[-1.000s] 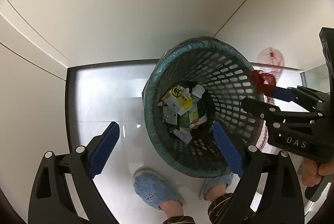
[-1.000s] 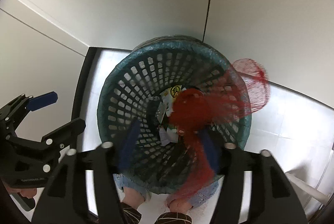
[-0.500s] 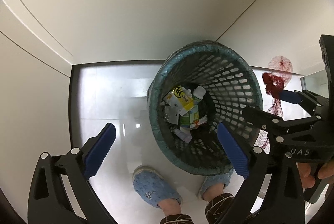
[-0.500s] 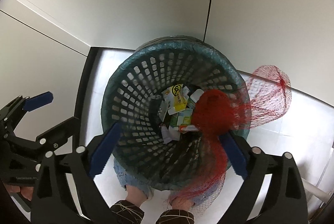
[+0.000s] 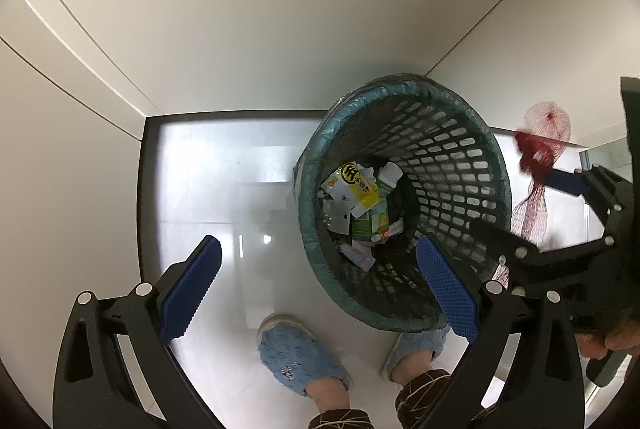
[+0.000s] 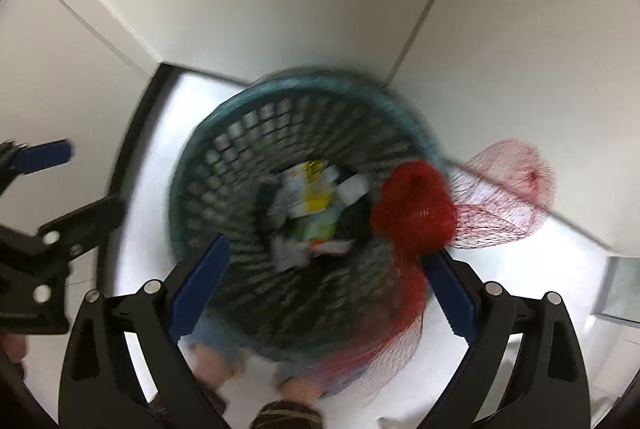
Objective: Collect trash
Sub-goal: 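Open both tools to drop the strip and mesh net into the wastebasket, then raise both open tools back up to the counter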
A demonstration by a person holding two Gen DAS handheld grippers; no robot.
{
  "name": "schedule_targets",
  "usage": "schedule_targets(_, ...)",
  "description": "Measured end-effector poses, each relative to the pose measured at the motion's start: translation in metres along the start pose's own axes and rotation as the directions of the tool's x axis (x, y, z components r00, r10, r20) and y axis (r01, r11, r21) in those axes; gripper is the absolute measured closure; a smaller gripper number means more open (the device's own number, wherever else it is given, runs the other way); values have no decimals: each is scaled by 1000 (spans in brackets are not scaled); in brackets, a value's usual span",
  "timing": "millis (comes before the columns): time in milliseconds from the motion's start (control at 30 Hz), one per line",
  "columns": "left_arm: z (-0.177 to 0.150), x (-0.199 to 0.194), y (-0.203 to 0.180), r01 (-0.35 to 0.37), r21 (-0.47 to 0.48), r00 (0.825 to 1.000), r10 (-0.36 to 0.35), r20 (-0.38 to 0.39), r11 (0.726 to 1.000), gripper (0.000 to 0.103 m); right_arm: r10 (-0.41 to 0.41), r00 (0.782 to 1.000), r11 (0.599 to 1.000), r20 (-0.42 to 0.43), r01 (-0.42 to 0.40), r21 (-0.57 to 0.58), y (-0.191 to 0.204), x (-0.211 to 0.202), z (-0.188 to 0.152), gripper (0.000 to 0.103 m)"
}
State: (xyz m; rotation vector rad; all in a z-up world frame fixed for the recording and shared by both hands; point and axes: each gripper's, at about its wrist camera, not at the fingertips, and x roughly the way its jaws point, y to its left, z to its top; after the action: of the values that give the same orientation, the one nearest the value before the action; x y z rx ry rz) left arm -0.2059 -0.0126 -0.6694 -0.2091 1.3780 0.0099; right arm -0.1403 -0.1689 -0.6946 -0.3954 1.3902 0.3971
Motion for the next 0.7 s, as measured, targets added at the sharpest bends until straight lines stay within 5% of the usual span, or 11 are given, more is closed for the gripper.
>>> schedule_targets(400, 2, -2, 2, 5, -8, 1000, -5, 1, 1000, 7, 96, 995, 991, 1, -96, 96, -13, 0, -4, 12)
schedule_targets(700, 10, -43, -3, 23, -16, 999, -22, 26, 1000, 7, 105, 993, 976, 49, -112, 187, -36, -52, -10, 12)
